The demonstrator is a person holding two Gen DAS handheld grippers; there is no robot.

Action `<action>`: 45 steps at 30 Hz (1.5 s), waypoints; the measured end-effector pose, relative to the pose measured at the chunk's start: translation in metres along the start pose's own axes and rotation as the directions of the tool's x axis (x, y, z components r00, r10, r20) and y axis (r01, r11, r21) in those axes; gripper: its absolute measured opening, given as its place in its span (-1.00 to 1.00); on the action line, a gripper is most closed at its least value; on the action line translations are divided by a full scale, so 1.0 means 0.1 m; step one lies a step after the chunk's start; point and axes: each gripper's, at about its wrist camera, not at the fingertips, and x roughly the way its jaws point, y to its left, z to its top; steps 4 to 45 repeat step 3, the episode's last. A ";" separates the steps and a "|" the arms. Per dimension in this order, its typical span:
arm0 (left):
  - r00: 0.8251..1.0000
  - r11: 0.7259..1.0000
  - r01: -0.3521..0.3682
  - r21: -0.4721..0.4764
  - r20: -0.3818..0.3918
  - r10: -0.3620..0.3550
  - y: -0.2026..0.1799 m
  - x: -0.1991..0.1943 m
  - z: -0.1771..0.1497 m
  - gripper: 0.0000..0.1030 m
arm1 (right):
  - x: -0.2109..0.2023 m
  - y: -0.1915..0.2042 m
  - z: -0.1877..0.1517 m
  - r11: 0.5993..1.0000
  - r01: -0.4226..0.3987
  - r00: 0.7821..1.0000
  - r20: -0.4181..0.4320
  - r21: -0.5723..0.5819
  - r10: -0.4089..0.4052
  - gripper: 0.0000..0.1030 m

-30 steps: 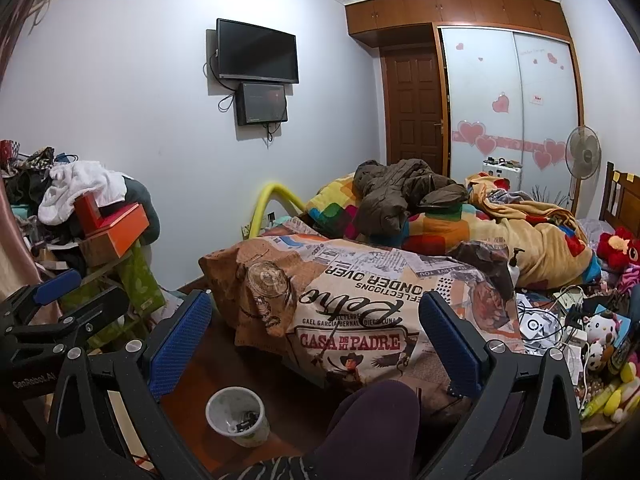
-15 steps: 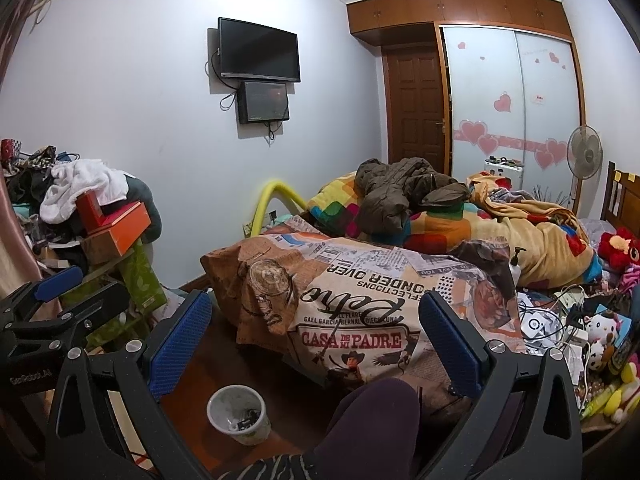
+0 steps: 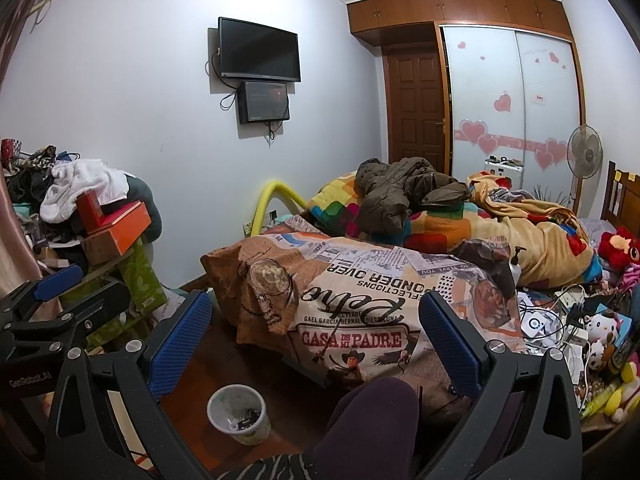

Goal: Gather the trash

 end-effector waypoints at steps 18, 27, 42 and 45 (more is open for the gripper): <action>1.000 1.000 0.003 0.004 -0.005 -0.003 0.00 0.01 0.00 0.99 | 0.01 -0.01 0.00 1.000 0.000 1.000 -0.004 0.002 0.000 1.00; 1.000 1.000 0.003 0.004 -0.005 -0.003 0.00 0.01 0.00 0.99 | 0.01 -0.01 0.00 1.000 0.000 1.000 -0.004 0.002 0.000 1.00; 1.000 1.000 0.003 0.004 -0.005 -0.003 0.00 0.01 0.00 0.99 | 0.01 -0.01 0.00 1.000 0.000 1.000 -0.004 0.002 0.000 1.00; 1.000 1.000 0.003 0.004 -0.005 -0.003 0.00 0.01 0.00 0.99 | 0.01 -0.01 0.00 1.000 0.000 1.000 -0.004 0.002 0.000 1.00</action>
